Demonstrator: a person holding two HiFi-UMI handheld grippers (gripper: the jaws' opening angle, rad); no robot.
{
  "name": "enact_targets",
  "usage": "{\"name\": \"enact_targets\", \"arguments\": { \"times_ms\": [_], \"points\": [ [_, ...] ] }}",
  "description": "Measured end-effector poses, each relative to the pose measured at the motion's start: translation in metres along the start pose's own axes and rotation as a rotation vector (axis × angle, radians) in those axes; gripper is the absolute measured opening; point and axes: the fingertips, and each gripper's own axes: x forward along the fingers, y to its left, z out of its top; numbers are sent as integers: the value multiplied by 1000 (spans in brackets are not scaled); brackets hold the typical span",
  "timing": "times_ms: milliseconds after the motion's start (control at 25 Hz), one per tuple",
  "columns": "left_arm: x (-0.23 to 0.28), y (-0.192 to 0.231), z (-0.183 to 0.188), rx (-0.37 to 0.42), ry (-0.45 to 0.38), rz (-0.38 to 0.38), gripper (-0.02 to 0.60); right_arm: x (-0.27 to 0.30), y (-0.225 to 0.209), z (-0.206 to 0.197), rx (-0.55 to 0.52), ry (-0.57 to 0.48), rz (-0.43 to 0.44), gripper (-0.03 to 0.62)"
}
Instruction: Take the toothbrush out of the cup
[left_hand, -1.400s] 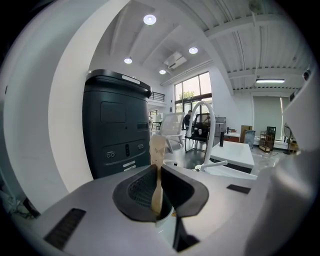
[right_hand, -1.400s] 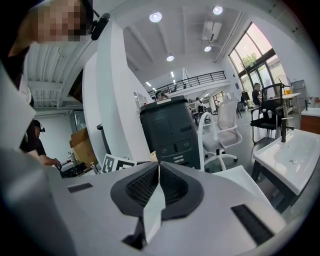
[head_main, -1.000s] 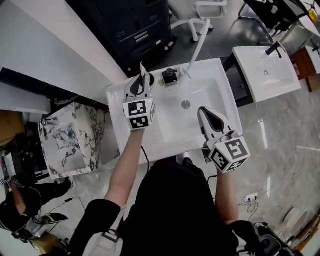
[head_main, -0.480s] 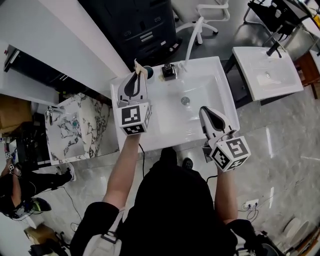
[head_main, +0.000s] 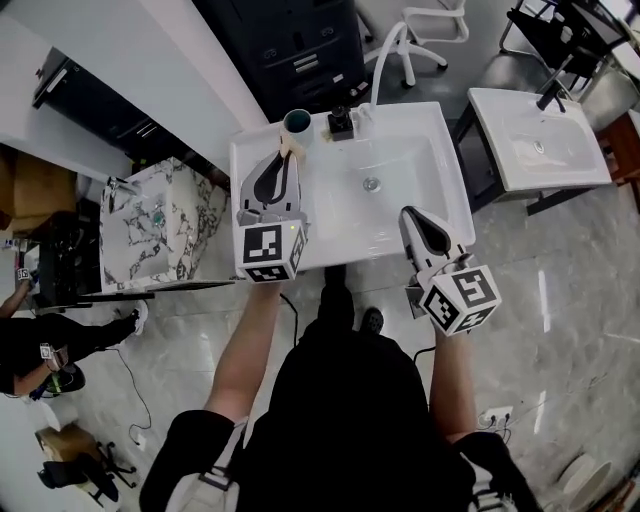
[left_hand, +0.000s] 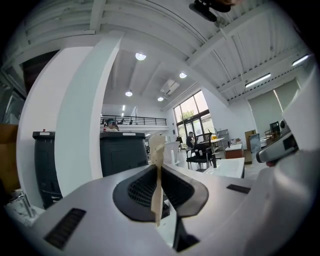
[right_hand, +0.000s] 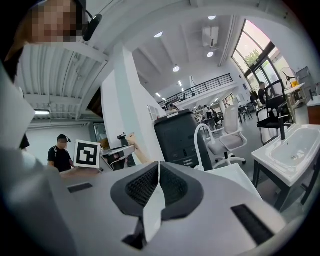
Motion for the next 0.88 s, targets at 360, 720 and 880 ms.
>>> {"name": "enact_targets", "arguments": {
  "times_ms": [360,720,880],
  "points": [
    [-68,-42,9,-15,2,5,40,-31,17,-9,-49,20,69,32],
    [-109,-85,19,-77,11,-54,40,-49,35,7,-89,-59,125,31],
    [-113,-93,15,-98,9,-68,40,-52,38,9,-151,-72,122,31]
  ]
}}
